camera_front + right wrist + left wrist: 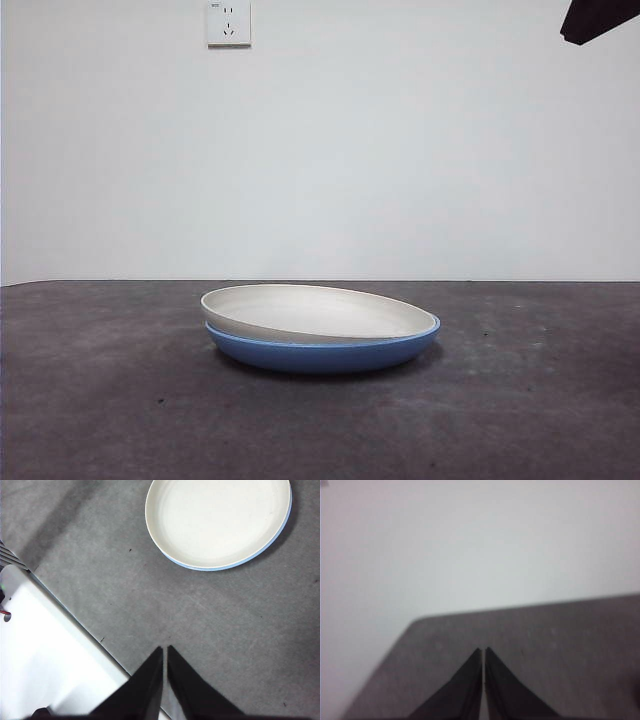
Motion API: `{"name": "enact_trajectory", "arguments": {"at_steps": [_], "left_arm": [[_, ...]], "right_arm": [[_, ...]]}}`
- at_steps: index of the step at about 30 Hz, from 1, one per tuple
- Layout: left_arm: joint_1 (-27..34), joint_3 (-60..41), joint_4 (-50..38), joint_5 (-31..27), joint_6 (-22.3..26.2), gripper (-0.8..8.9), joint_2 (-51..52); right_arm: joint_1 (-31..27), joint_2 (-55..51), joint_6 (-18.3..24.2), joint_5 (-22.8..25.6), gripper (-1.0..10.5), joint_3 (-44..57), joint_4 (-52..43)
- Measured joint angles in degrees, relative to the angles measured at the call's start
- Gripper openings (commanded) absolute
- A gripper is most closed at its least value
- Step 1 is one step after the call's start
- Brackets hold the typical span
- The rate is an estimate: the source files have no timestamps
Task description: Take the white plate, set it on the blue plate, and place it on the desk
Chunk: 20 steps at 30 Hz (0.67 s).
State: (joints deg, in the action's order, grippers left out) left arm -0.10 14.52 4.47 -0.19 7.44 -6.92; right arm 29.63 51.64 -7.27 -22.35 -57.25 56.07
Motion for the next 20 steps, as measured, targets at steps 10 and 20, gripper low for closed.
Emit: {"name": "enact_trajectory", "arguments": {"at_steps": [10, 20], "left_arm": [[0.0, -10.8, 0.0, 0.0, -1.6, 0.11, 6.3], [0.0, -12.7, 4.7, 0.0, -2.3, 0.11, 6.6]], "right_arm": [[0.0, 0.0, 0.0, 0.0, 0.1, 0.0, 0.0], [0.0, 0.0, 0.0, 0.0, 0.1, 0.0, 0.0]]}}
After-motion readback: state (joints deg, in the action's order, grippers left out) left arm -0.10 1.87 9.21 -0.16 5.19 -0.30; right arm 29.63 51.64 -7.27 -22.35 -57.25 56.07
